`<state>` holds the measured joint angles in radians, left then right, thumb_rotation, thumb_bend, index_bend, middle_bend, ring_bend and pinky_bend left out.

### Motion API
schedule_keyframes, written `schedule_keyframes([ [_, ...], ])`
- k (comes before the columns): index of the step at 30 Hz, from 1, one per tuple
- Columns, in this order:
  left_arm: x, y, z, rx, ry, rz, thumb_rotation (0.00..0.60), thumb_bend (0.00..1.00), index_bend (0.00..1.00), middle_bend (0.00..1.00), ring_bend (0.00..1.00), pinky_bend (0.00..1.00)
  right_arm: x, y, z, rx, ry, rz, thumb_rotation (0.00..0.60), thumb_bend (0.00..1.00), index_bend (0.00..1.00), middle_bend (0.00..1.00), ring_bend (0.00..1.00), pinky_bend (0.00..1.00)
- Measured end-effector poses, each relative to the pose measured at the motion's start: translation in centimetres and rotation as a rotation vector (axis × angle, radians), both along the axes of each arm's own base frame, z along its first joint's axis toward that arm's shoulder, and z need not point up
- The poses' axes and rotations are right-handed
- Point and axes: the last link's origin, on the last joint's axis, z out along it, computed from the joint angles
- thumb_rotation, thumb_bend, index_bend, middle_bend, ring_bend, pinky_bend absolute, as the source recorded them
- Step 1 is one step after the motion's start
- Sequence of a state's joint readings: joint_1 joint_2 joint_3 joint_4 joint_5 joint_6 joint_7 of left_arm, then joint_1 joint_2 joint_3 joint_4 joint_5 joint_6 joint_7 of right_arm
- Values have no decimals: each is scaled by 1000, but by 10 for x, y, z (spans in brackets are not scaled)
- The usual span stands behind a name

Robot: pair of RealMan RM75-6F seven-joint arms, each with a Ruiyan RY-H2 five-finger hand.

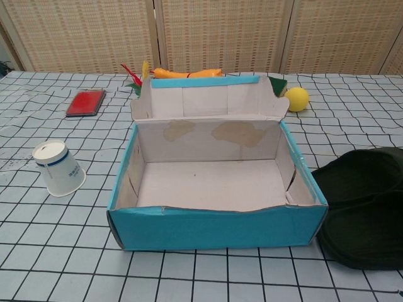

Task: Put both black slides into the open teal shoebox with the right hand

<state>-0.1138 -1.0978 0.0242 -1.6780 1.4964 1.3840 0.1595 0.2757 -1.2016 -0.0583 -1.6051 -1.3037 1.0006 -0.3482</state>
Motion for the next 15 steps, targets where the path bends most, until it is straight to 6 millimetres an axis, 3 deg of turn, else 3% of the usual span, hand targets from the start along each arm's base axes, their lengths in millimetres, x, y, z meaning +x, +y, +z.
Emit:
schedule_keyframes([
  [5,0,0,0,-2,0,3,600,367,171,40,150,409,-3,-5,-2,-33,5,1,600,31,259,298,147,280],
  [15,0,0,0,-4,0,4,600,367,171,40,150,409,-3,-4,-4,-33,17,6,600,31,250,301,152,282],
])
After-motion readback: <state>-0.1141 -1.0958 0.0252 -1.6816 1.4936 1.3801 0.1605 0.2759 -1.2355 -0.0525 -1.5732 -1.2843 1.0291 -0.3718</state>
